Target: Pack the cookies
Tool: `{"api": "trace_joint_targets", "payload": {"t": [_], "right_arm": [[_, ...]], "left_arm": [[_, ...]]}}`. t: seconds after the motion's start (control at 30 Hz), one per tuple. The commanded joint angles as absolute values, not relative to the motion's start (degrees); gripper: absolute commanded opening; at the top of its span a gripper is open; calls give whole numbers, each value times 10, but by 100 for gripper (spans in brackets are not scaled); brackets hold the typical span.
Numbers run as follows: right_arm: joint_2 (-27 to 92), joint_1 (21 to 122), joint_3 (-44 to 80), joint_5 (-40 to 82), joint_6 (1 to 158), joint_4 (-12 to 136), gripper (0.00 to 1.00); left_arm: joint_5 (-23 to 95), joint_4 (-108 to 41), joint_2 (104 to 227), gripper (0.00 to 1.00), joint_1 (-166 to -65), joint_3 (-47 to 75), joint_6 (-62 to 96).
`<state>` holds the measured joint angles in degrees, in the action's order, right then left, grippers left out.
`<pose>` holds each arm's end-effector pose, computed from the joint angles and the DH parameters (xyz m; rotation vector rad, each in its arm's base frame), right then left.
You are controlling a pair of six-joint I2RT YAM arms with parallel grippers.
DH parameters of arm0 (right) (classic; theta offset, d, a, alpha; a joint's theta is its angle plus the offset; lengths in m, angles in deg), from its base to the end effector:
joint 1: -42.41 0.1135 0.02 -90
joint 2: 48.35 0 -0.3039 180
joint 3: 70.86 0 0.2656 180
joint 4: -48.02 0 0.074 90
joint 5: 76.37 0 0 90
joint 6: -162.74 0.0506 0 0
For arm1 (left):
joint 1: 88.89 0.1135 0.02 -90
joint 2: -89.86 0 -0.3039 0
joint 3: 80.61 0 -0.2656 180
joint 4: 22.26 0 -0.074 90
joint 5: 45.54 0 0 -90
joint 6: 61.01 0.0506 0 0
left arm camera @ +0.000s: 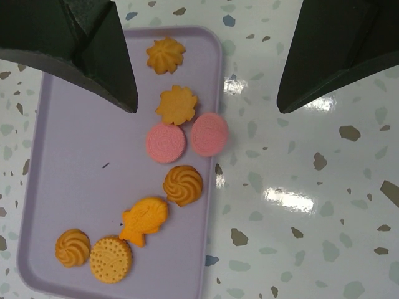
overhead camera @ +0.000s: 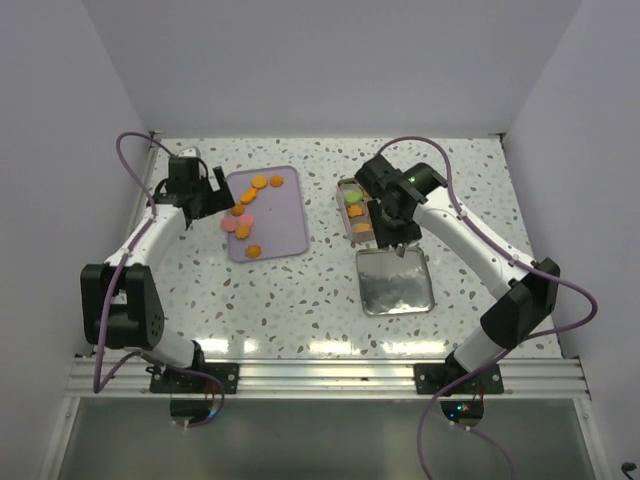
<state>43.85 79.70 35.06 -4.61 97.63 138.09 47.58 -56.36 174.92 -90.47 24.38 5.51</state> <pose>0.2630 0.1804 0.3616 -0.2460 2.7572 -0.2094 0.3446 -0.0068 0.2832 -0.4719 2.2970 -0.1528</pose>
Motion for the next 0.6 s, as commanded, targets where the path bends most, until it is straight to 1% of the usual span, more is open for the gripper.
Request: {"api": "trace_joint_targets", "payload": {"t": [0.0,0.1,0.27,0.33,0.57], "right_arm": [[419,794,394,-43,968,1405,48],[415,794,420,-43,970,1420,48],[414,794,448,-44,968,1437,48],[417,794,456,-45,968,1443,48],[445,794,521,-28,966,1456,47]], "left_arm": [[475,-504,1784,100,-889,205,69],[464,-489,1827,100,-870,185,80],[447,-464,1905,100,-869,152,100],[422,-468,1937,99,-870,137,100],[364,-442,1975,98,-878,137,68]]}}
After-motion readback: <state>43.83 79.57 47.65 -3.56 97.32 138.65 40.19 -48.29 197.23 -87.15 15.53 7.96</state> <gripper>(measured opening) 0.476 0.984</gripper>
